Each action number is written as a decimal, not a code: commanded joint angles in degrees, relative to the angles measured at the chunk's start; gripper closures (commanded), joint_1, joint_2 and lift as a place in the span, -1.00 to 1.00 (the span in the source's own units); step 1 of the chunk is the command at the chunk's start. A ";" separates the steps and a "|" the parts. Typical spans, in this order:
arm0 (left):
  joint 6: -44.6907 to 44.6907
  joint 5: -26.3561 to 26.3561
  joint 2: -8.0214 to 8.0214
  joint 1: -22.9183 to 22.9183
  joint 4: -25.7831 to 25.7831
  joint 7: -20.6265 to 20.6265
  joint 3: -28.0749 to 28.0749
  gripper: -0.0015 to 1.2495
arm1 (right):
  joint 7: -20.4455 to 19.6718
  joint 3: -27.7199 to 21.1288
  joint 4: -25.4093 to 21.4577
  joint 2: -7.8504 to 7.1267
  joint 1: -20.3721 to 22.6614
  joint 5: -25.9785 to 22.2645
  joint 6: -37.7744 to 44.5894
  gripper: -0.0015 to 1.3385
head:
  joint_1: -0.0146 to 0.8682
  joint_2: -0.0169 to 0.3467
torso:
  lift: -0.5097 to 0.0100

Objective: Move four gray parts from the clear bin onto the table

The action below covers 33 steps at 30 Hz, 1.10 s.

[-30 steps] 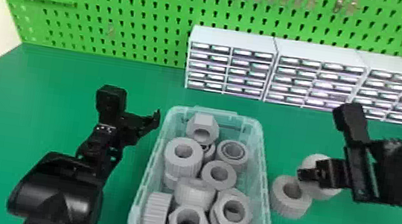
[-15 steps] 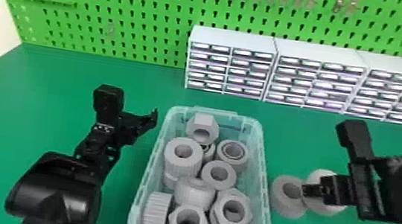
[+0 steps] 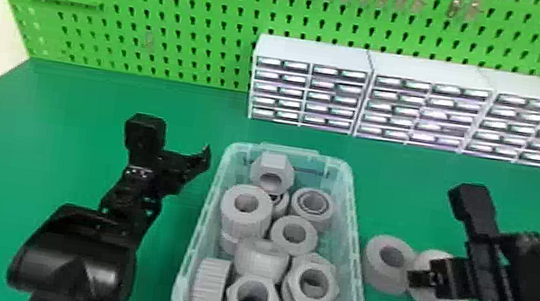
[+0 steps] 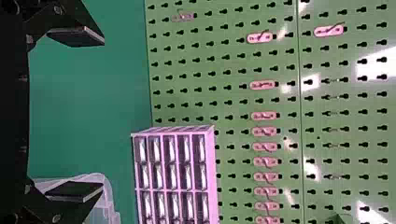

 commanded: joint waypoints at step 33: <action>0.00 -0.09 -0.88 0.02 0.35 0.15 0.71 -0.71 | 0.09 3.64 5.96 0.18 2.61 1.13 0.08 0.56 | 0.60 -0.51 | 0.76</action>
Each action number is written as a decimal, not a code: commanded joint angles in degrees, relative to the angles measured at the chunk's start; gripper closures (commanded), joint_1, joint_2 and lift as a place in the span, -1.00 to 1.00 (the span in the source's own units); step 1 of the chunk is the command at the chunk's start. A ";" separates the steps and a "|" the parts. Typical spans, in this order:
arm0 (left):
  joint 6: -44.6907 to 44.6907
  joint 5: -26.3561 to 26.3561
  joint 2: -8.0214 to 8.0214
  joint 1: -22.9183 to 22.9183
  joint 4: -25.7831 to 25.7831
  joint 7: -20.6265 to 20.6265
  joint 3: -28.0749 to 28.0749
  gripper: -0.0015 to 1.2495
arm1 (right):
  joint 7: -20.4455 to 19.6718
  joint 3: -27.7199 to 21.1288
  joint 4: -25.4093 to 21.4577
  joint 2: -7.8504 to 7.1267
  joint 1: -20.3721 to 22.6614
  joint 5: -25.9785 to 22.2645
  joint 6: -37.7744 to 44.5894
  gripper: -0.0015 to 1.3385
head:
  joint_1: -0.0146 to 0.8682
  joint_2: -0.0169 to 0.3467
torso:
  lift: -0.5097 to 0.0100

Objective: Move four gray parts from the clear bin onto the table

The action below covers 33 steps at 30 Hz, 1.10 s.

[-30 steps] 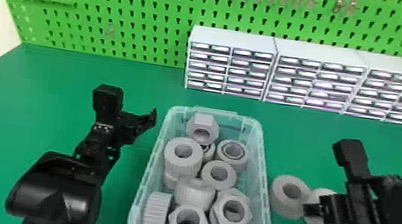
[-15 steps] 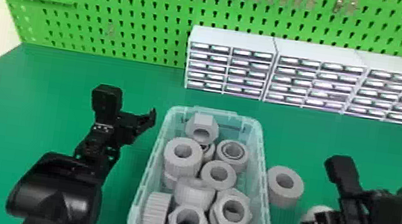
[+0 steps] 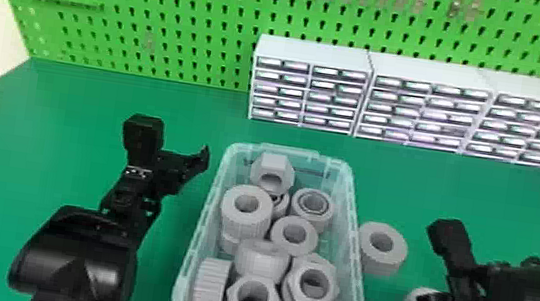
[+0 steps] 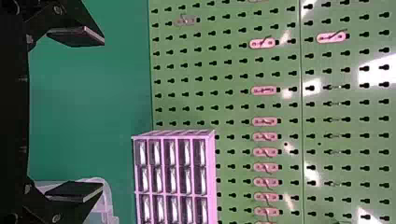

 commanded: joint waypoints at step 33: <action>-0.06 -0.29 -0.20 0.26 0.09 0.00 0.13 -0.71 | 0.03 3.31 -0.17 -0.79 -4.38 -4.45 0.09 -0.28 | 0.60 -0.51 | 0.76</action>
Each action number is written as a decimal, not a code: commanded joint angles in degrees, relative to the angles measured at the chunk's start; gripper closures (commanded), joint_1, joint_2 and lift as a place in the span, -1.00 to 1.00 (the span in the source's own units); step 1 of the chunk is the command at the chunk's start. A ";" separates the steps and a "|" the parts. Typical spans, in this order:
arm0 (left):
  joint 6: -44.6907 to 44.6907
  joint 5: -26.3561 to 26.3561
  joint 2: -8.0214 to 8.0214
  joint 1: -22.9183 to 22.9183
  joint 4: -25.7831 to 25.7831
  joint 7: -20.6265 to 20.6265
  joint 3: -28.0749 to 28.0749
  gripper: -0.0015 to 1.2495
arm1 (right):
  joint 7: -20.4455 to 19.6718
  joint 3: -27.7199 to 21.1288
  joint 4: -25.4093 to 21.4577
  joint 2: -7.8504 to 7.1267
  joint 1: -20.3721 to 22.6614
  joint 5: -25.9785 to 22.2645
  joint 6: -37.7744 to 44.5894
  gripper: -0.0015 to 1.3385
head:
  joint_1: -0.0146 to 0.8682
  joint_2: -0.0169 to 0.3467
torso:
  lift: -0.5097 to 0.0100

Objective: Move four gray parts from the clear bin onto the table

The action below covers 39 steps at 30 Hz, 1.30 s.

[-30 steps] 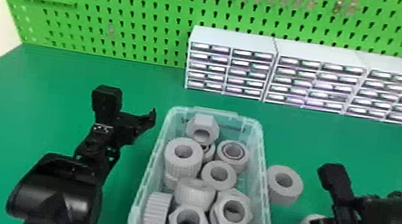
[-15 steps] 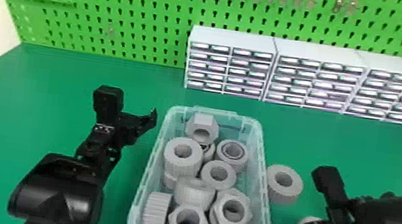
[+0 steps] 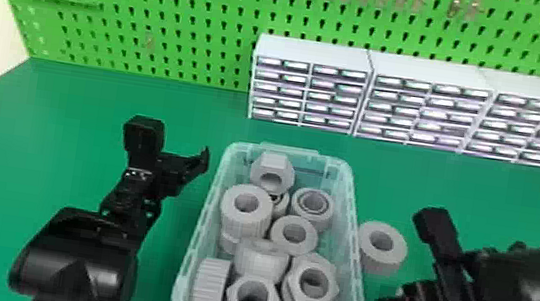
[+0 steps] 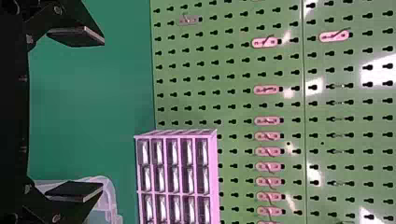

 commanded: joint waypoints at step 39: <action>0.05 -0.35 0.00 0.01 0.09 0.00 -0.08 -0.71 | 0.06 -2.44 -9.74 1.05 -5.77 1.34 0.08 -0.28 | 0.60 -0.51 | 0.76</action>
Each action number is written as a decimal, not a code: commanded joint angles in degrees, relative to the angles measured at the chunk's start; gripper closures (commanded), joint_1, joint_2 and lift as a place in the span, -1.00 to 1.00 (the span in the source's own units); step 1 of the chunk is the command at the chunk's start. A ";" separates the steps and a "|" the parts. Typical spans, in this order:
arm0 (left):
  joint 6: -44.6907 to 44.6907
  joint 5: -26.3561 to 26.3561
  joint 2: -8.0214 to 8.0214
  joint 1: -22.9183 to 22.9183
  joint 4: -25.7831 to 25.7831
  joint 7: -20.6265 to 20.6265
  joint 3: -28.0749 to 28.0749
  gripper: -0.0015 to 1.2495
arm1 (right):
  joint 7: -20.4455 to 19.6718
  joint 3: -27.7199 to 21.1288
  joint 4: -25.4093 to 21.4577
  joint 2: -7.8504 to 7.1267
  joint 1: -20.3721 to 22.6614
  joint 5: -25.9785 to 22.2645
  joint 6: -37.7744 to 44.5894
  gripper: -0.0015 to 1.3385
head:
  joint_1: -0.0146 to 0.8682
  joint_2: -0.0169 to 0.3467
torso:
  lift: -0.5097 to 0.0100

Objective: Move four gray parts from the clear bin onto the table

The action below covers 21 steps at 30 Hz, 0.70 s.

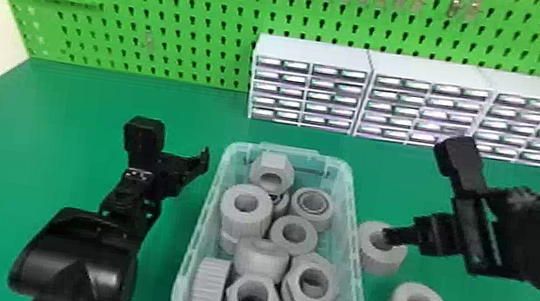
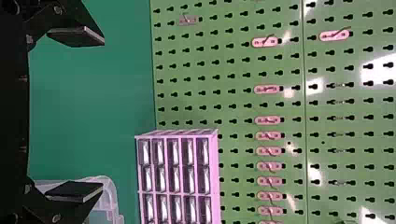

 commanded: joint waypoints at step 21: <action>0.00 -0.04 0.00 -0.72 0.97 0.03 -1.04 -0.71 | 0.01 -1.24 1.10 1.77 -2.92 -1.76 0.08 -0.28 | 0.60 -0.51 | 0.76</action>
